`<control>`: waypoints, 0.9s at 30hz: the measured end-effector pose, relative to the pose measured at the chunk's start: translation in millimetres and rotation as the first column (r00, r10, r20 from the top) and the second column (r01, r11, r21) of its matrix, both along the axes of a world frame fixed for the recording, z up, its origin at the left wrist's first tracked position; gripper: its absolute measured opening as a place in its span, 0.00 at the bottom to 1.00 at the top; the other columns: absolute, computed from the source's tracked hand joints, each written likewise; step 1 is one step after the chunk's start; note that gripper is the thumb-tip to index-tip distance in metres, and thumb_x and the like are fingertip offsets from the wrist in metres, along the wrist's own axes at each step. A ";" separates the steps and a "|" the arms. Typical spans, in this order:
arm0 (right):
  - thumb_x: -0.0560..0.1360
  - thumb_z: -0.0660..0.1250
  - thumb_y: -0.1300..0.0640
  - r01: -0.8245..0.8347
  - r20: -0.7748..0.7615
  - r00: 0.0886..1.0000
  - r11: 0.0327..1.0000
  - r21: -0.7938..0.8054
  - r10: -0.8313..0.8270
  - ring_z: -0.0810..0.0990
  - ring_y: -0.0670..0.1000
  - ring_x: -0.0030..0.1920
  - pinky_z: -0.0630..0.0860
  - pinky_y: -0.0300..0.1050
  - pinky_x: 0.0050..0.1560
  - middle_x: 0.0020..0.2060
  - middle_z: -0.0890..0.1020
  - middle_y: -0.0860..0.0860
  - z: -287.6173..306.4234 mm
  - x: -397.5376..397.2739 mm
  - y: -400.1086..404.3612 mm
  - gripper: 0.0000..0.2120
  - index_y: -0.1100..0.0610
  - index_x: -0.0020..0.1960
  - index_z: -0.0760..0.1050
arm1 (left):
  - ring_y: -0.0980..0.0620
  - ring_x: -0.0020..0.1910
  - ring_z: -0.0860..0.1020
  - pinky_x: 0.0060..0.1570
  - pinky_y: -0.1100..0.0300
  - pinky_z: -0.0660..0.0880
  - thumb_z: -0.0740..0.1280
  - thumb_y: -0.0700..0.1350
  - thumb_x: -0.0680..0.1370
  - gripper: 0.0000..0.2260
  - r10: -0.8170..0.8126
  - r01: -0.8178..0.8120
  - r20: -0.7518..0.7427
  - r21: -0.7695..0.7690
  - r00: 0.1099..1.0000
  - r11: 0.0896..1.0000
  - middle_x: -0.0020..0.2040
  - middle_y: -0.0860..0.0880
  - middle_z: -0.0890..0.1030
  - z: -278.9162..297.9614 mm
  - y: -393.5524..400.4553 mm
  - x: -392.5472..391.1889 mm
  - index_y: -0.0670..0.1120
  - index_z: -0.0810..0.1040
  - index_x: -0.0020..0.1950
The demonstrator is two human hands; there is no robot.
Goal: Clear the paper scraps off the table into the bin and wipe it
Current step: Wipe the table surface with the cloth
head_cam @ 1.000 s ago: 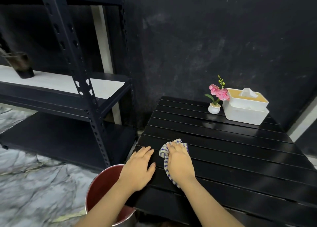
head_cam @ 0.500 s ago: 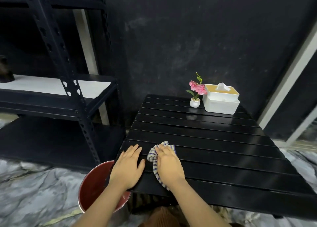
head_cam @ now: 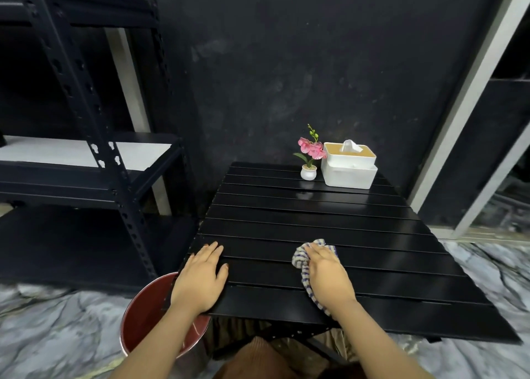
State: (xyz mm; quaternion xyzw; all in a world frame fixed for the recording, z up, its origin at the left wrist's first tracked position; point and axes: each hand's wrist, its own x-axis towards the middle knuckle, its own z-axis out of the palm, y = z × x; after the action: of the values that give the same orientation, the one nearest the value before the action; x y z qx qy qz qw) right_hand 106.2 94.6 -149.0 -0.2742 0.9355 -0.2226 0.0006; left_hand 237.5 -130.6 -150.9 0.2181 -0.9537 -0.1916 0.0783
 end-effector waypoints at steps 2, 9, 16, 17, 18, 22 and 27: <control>0.79 0.50 0.61 0.033 0.002 0.999 0.999 -0.002 -0.033 0.56 0.49 0.74 0.50 0.40 0.74 0.74 0.61 0.51 0.3 -5.5 17.1 0.22 0.53 0.72 0.59 | 0.54 0.76 0.52 0.76 0.56 0.49 0.52 0.53 0.81 0.23 -0.001 0.001 0.001 0.002 1.000 1.000 0.77 0.53 0.57 0.7 0.6 0.2 0.49 0.57 0.75; 0.78 0.52 0.63 0.113 -0.014 0.994 0.993 0.014 -0.113 0.59 0.51 0.73 0.49 0.40 0.74 0.72 0.64 0.54 2.9 -23.1 69.7 0.21 0.55 0.71 0.62 | 0.54 0.76 0.53 0.75 0.55 0.49 0.53 0.52 0.81 0.23 0.001 -0.001 -0.002 0.003 1.000 1.000 0.77 0.52 0.58 0.8 -0.2 0.9 0.49 0.58 0.75; 0.79 0.53 0.61 0.223 0.019 0.975 0.975 0.002 -0.223 0.61 0.53 0.72 0.54 0.44 0.74 0.71 0.67 0.56 2.7 -35.8 116.5 0.20 0.56 0.69 0.66 | 0.53 0.76 0.53 0.75 0.55 0.49 0.54 0.52 0.80 0.23 -0.005 0.005 -0.002 0.006 1.000 1.000 0.77 0.52 0.58 -0.1 -1.2 0.2 0.49 0.58 0.75; 0.79 0.53 0.61 0.240 0.027 0.970 0.971 -0.003 -0.240 0.62 0.54 0.72 0.55 0.44 0.73 0.71 0.67 0.56 3.6 -36.7 122.6 0.19 0.56 0.69 0.66 | 0.53 0.76 0.53 0.75 0.55 0.50 0.54 0.52 0.80 0.23 -0.004 0.004 -0.004 0.007 1.000 1.000 0.77 0.52 0.58 -0.1 -1.2 0.4 0.49 0.58 0.75; 0.79 0.53 0.62 0.254 0.029 0.967 0.967 -0.007 -0.253 0.62 0.54 0.72 0.55 0.44 0.73 0.70 0.67 0.56 4.5 -37.9 128.7 0.19 0.57 0.69 0.67 | 0.53 0.76 0.53 0.75 0.55 0.50 0.54 0.52 0.80 0.23 -0.002 0.002 -0.004 0.009 1.000 1.000 0.77 0.52 0.58 -0.1 -1.2 0.7 0.49 0.58 0.75; 0.78 0.55 0.63 0.292 0.027 0.956 0.956 -0.010 -0.292 0.63 0.55 0.71 0.55 0.44 0.72 0.70 0.69 0.57 7.4 -41.6 151.7 0.19 0.59 0.68 0.67 | 0.53 0.76 0.53 0.75 0.54 0.50 0.54 0.52 0.80 0.23 0.001 -0.001 -0.002 0.015 1.000 1.000 0.77 0.52 0.58 0.3 -1.0 1.1 0.49 0.58 0.75; 0.78 0.55 0.63 0.369 0.055 0.928 0.929 -0.025 -0.368 0.63 0.56 0.72 0.56 0.47 0.72 0.70 0.69 0.58 8.1 -46.6 177.8 0.19 0.59 0.68 0.67 | 0.53 0.76 0.53 0.75 0.54 0.50 0.54 0.52 0.80 0.23 0.007 -0.006 -0.005 0.022 1.000 1.000 0.77 0.52 0.58 0.9 -0.7 1.2 0.49 0.58 0.75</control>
State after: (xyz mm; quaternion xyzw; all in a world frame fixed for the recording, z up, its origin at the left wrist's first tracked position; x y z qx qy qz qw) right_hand 59.6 272.4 -141.0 -0.0881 0.9660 -0.2418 -0.0229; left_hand 238.7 -131.3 -150.0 0.2215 -0.9506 -0.2026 0.0791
